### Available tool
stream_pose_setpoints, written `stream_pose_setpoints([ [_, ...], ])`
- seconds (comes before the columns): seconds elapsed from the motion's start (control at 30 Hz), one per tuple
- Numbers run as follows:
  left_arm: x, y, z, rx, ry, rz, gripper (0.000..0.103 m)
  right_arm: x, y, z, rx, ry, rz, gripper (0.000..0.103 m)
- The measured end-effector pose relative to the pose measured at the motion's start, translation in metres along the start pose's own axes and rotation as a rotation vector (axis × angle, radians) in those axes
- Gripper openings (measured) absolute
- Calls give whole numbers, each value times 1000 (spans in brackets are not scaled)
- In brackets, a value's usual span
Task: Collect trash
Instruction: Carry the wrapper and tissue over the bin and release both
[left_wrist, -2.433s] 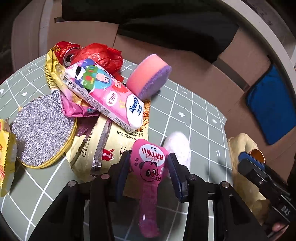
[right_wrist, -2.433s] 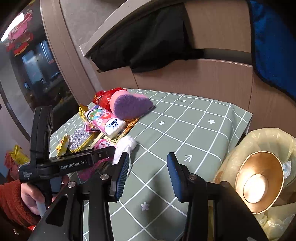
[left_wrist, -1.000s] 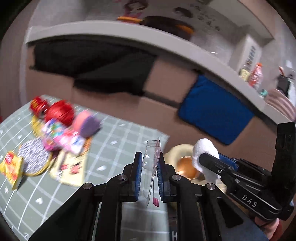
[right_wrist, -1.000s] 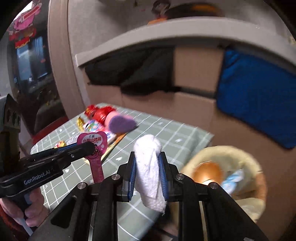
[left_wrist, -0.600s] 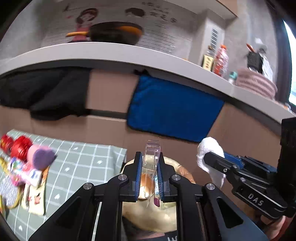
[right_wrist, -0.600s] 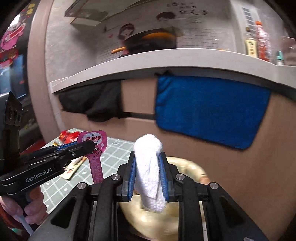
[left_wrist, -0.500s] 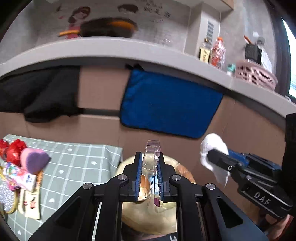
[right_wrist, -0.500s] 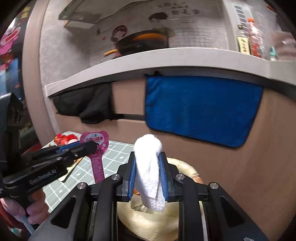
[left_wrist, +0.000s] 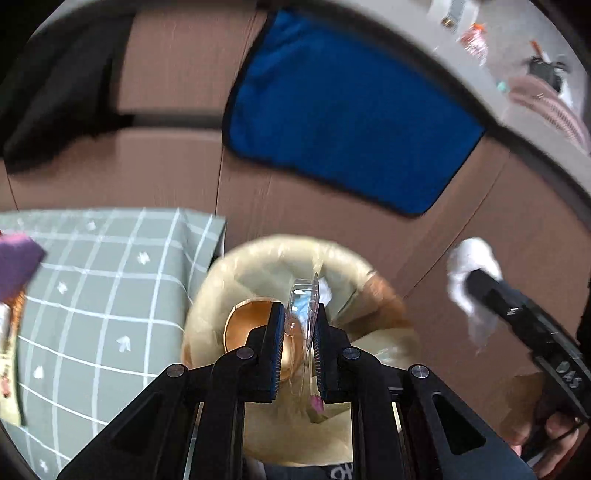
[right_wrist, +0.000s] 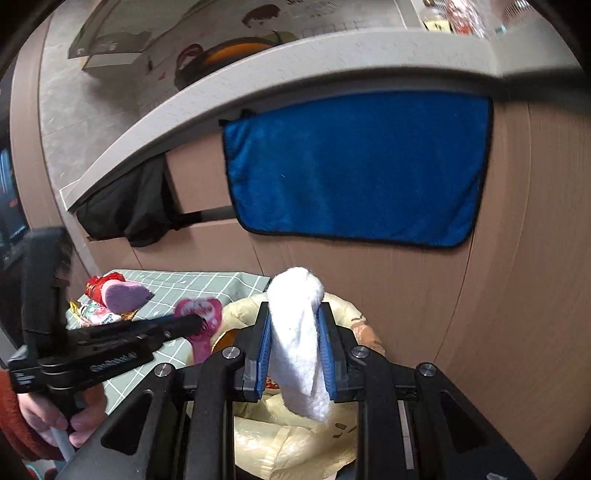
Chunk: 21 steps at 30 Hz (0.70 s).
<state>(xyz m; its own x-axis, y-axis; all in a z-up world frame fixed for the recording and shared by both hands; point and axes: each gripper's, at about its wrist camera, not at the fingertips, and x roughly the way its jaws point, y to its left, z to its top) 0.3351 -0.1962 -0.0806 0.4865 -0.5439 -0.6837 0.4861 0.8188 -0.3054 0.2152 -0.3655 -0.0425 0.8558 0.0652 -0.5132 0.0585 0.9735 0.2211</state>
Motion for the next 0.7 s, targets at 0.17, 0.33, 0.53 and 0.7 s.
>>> stream_pose_setpoints([
  [0.17,46,10,-6,-59,111,-20,14,17,-12,-6,28,34,-3,22],
  [0.33,70,9,-8,-63,149,-31,14,36,-20,-11,42,77,-7,22],
  [0.53,52,12,-7,-70,102,-49,22,56,-19,-17,45,117,-4,22],
  [0.7,27,15,-7,-89,18,-34,41,68,-14,-21,46,136,2,29],
])
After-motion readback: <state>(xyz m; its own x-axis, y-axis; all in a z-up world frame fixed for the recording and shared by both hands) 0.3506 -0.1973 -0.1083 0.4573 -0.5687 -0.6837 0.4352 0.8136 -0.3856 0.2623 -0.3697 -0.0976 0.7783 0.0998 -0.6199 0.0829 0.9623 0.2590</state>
